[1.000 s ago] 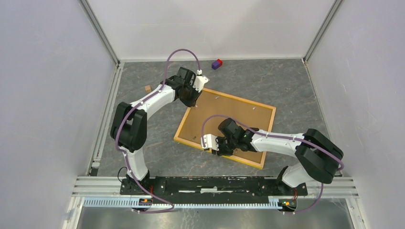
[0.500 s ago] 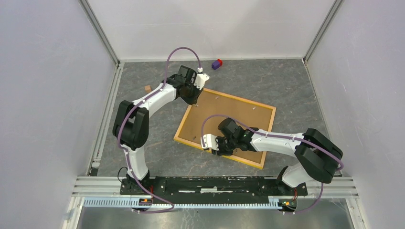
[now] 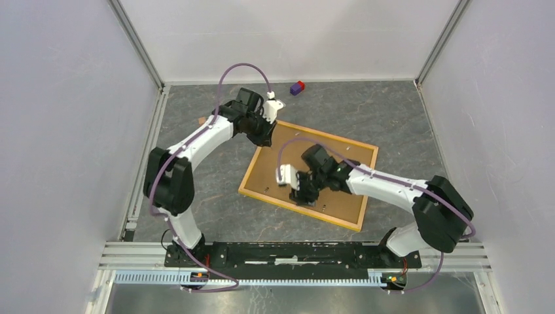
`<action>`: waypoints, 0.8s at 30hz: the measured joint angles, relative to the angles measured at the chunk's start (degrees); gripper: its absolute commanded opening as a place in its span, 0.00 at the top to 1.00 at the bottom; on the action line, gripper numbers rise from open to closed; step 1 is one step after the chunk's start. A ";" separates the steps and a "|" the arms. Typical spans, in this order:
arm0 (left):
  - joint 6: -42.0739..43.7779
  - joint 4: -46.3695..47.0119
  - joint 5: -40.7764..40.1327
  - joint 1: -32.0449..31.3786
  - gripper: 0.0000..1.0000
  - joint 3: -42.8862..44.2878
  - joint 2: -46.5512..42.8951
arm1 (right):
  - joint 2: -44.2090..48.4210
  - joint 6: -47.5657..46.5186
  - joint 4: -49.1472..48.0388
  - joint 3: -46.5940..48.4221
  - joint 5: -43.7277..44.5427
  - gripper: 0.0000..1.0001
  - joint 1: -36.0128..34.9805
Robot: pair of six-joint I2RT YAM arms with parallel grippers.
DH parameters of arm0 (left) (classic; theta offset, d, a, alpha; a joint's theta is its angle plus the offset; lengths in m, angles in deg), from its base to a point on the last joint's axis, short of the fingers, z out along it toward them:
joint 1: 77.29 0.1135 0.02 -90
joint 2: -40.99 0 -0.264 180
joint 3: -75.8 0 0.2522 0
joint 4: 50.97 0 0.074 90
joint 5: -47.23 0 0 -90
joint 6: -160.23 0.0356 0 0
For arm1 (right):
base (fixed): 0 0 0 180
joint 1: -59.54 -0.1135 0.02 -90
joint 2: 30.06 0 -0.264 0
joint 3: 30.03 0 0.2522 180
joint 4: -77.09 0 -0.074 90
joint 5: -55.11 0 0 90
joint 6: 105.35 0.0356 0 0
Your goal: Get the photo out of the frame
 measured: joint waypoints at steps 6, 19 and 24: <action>-1.42 -5.22 9.35 0.11 0.98 -0.79 -10.12 | 3.37 2.73 0.98 12.13 -4.15 0.34 10.23; -3.50 -14.19 25.07 0.11 0.98 -3.76 -20.61 | 4.81 9.09 -0.85 16.24 -10.40 0.41 9.81; -3.50 -14.71 26.69 0.11 0.98 -5.05 -21.55 | 2.49 10.49 -0.98 17.40 -11.19 0.44 6.67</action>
